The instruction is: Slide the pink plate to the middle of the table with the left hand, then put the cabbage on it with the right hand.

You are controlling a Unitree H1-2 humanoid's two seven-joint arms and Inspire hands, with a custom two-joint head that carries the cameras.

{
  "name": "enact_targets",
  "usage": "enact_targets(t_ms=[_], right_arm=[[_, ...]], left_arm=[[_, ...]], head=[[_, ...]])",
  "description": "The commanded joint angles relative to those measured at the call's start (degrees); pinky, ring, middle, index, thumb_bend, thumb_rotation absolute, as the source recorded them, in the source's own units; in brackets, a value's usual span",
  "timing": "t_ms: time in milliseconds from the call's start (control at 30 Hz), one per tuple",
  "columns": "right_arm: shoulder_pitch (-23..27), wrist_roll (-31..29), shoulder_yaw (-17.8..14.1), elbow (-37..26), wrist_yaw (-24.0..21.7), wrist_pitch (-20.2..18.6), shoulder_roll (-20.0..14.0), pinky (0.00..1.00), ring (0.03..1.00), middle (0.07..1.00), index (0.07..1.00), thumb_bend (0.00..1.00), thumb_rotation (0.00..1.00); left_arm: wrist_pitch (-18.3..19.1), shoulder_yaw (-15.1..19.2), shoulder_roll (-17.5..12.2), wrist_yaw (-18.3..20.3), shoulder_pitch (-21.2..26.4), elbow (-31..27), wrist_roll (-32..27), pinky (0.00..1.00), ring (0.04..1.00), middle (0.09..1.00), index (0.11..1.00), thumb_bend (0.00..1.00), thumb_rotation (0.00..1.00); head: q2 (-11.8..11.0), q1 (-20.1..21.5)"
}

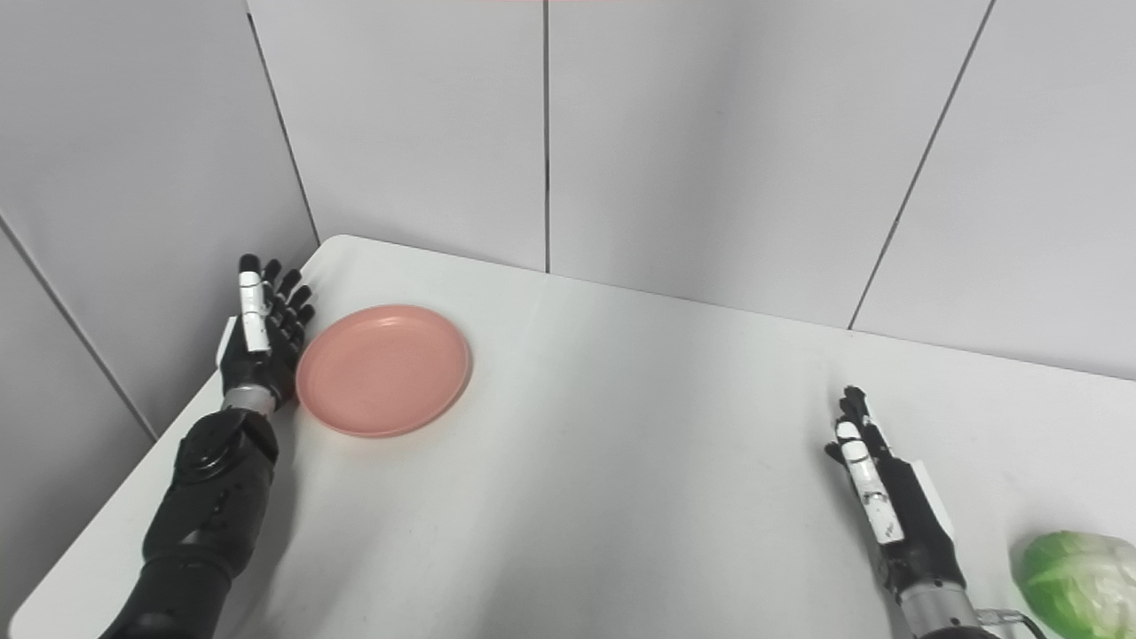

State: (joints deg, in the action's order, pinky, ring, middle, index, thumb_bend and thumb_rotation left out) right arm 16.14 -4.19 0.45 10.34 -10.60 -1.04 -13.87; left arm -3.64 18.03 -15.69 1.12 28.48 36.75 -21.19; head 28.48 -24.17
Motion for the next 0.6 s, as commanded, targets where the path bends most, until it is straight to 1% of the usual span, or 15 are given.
enact_targets(t_ms=[0, 133, 200, 267, 433, 567], right_arm=[[0.1, -0.3, 0.0, -0.2, -0.6, -0.8, 0.2, 1.00, 0.998, 1.000, 1.000, 0.30, 1.00], [0.0, 1.0, 0.6, -1.0, -0.5, -0.5, -0.2, 1.00, 0.989, 0.997, 1.000, 0.27, 1.00], [0.1, 1.0, 0.7, -0.8, -0.8, -0.8, -0.3, 1.00, 0.988, 0.998, 1.000, 0.27, 1.00], [0.2, 1.2, 0.7, -0.7, -0.5, -1.1, -0.3, 1.00, 0.986, 0.994, 1.000, 0.28, 1.00], [0.2, 1.6, 0.9, 0.2, -0.5, 0.8, -0.2, 1.00, 0.982, 0.991, 1.000, 0.29, 1.00], [-0.1, 1.7, 0.8, -0.7, -0.3, -0.2, 0.0, 1.00, 0.979, 0.992, 1.000, 0.28, 1.00]], left_arm=[[4.4, -2.1, 2.1, 0.9, -0.1, -0.9, 0.9, 0.99, 0.974, 0.974, 0.976, 0.79, 1.00], [4.7, -3.9, 2.6, 1.7, -0.5, -1.9, 1.8, 1.00, 0.984, 0.983, 0.987, 0.79, 1.00], [5.1, -4.5, 3.0, 1.8, -0.6, -2.2, 2.0, 0.99, 0.978, 0.979, 0.981, 0.81, 1.00], [5.8, -5.0, 3.2, 1.4, -0.6, -2.8, 2.2, 0.98, 0.968, 0.970, 0.975, 0.83, 1.00], [8.4, -6.7, 3.9, 2.2, -1.5, -6.1, 2.4, 0.98, 0.972, 0.974, 0.977, 0.81, 1.00], [10.3, -7.7, 4.6, 2.1, -1.9, -8.1, 2.7, 0.96, 0.965, 0.964, 0.968, 0.82, 1.00]], head=[[0.1, 0.2], [0.1, 0.5], [0.2, 0.7], [0.2, 0.8], [0.3, 1.4], [0.4, 1.8]])
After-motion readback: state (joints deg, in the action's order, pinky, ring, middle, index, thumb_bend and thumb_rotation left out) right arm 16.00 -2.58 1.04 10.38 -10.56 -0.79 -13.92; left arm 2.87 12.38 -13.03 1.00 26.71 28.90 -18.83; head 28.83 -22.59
